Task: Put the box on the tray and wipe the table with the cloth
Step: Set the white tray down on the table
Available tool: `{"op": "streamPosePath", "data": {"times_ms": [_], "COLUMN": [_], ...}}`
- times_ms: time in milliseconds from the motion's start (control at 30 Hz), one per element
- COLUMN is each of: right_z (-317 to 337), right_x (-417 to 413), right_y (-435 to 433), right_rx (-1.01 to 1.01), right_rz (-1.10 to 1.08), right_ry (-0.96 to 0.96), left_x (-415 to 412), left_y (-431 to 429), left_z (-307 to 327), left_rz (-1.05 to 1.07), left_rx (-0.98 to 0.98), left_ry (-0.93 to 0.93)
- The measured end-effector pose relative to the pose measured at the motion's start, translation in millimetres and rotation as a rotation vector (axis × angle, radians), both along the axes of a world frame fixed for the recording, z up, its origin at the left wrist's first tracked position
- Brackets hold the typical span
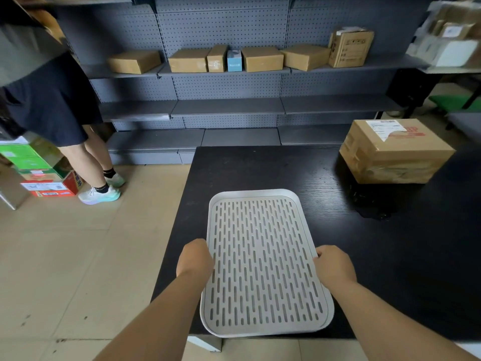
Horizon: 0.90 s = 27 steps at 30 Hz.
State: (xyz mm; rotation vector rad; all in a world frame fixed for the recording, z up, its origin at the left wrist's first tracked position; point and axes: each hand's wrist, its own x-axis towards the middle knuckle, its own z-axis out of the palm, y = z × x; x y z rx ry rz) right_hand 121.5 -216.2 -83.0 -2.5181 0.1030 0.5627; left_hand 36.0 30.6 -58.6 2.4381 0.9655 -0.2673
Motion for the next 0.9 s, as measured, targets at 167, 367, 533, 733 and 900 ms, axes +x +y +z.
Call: {"op": "streamPosePath", "data": {"times_ms": [167,367,533,733,900], "right_z": [8,29,37,44,46], "right_x": [4,8,18,41,71], "right_y": [1,6,9,11,13], "right_rx": [0.023,0.056,0.064,0.092,0.119], "right_rz": [-0.034,-0.047,-0.043,-0.04,-0.052], "right_ry": [-0.034,-0.084,-0.131,-0.133,-0.125], "left_x": [5,16,28,54,86], "left_y": [3,10,17,24,26], "left_z": [14,33,39,37,34], "left_rz": [-0.007,-0.038,-0.056,-0.073,-0.057], "left_rx": [0.027,0.076,0.1,0.118,0.101], "left_ry": [-0.055,-0.098,-0.136,-0.149,-0.147]}}
